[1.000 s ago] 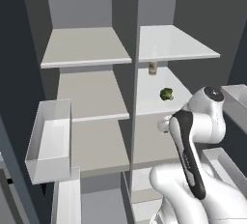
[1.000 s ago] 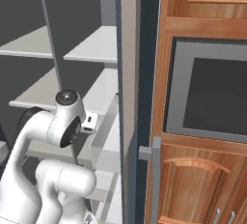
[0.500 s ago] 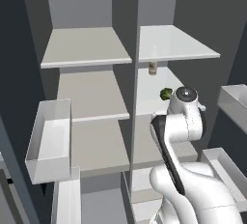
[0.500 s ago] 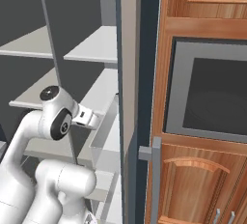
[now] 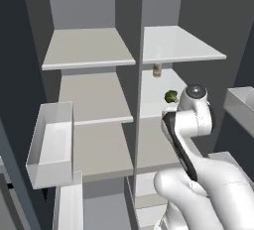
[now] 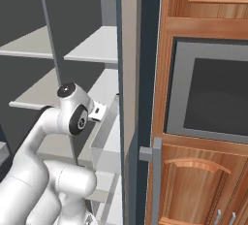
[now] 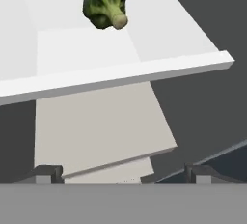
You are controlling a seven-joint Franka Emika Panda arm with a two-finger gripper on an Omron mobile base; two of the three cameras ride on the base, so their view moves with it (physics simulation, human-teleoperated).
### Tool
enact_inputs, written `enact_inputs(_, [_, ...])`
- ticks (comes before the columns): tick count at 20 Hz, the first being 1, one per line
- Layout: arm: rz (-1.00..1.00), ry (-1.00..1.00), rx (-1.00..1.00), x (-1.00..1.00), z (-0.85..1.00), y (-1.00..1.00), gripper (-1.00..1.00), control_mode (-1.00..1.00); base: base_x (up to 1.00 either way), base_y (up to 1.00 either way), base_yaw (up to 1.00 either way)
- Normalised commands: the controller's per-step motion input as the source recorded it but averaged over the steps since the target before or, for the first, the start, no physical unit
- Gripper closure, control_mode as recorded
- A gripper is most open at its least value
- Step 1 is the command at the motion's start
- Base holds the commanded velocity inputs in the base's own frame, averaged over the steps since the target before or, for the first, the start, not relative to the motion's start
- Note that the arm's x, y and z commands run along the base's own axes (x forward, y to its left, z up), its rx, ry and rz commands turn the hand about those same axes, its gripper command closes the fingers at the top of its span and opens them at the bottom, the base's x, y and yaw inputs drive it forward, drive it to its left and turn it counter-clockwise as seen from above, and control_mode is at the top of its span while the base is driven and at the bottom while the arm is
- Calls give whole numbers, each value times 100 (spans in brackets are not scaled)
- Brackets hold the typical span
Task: Take the sweet potato and broccoli from the fridge shelf and place them in the freezer drawer to begin freezing them.
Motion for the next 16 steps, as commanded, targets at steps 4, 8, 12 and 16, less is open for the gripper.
enact_inputs(4, [0,0,0,51,0,-11,-100,-100,0,0,0])
enact_inputs(8, [0,0,0,49,0,-8,-100,-100,0,0,0])
enact_inputs(12, [0,0,0,49,0,-1,-100,-100,0,0,0])
enact_inputs(16, [0,0,0,43,0,-3,-100,-100,0,0,0])
